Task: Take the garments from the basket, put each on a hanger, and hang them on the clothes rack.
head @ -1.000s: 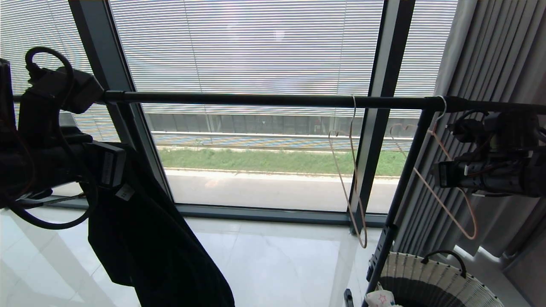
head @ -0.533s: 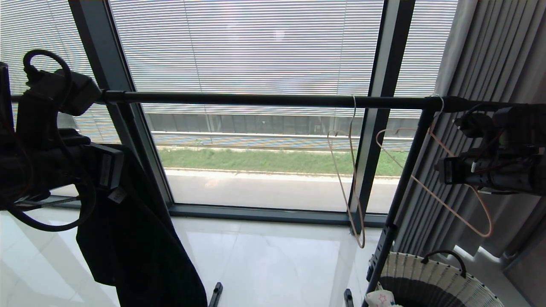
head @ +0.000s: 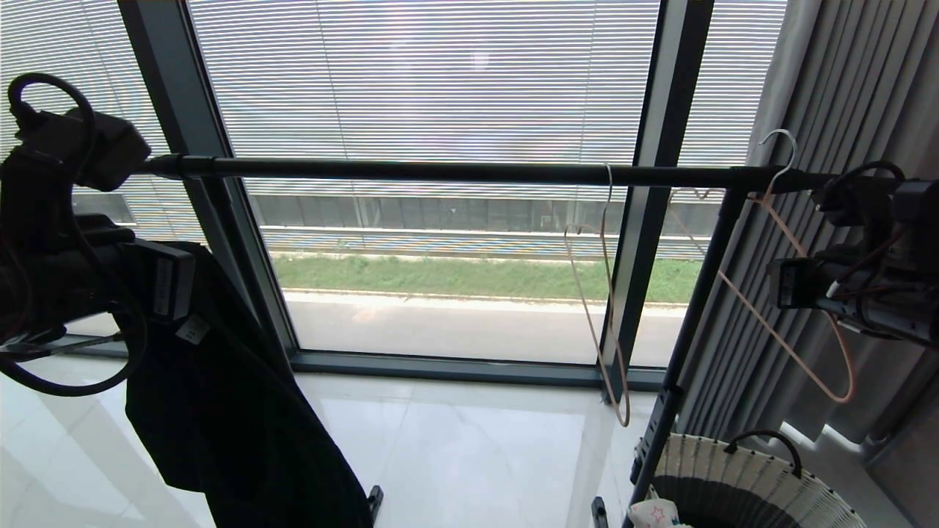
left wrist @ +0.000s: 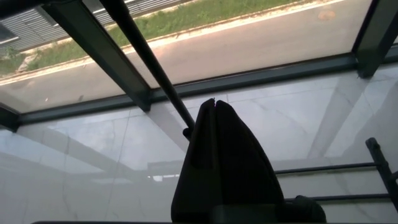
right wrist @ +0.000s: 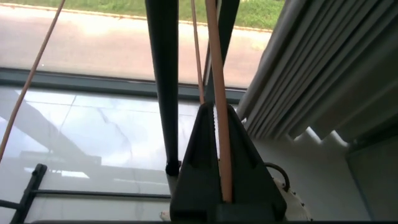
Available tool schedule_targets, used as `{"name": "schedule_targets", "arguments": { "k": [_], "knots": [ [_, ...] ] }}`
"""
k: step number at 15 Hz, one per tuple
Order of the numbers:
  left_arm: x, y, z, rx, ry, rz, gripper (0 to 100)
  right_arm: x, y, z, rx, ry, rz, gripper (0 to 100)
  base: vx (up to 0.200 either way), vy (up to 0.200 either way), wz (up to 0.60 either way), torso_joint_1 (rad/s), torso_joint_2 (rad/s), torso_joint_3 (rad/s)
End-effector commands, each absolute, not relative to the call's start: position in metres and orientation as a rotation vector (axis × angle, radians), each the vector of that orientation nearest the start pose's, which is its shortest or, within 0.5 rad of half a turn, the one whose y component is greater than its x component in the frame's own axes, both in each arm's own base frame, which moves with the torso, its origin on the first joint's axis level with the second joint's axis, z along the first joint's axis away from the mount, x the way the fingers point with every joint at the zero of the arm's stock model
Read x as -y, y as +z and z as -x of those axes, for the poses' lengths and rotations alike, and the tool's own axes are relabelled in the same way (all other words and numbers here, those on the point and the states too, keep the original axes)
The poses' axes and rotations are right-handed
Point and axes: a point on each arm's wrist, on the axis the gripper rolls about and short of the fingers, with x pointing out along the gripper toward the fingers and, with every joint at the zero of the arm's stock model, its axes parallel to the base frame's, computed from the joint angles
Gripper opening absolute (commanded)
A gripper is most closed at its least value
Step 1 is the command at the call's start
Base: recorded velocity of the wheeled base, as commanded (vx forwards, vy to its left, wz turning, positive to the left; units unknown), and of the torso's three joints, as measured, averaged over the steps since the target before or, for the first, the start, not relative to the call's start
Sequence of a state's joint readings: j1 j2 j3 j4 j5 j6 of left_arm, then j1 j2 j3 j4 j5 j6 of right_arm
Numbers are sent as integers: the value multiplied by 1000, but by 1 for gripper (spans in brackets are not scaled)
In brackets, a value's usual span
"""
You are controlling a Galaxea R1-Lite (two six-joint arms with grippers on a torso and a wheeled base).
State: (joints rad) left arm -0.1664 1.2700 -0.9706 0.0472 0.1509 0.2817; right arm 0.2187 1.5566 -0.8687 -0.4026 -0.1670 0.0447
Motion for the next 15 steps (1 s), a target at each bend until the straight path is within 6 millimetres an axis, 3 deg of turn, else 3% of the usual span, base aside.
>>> {"name": "schedule_targets", "arguments": {
  "k": [1, 3, 15],
  "knots": [
    [28, 274, -192, -333, -58, -333, 0, -55, 222, -258, -262, 32, 10, 0, 0, 0, 0, 0, 0, 0],
    [28, 274, -192, -332, -57, -334, 0, -52, 225, -249, -250, 30, 8, 0, 0, 0, 0, 0, 0, 0],
    [28, 275, -189, -324, -57, -341, 0, -48, 225, -198, -253, 73, 58, 0, -200, 0, 0, 0, 2, 2]
  ]
}}
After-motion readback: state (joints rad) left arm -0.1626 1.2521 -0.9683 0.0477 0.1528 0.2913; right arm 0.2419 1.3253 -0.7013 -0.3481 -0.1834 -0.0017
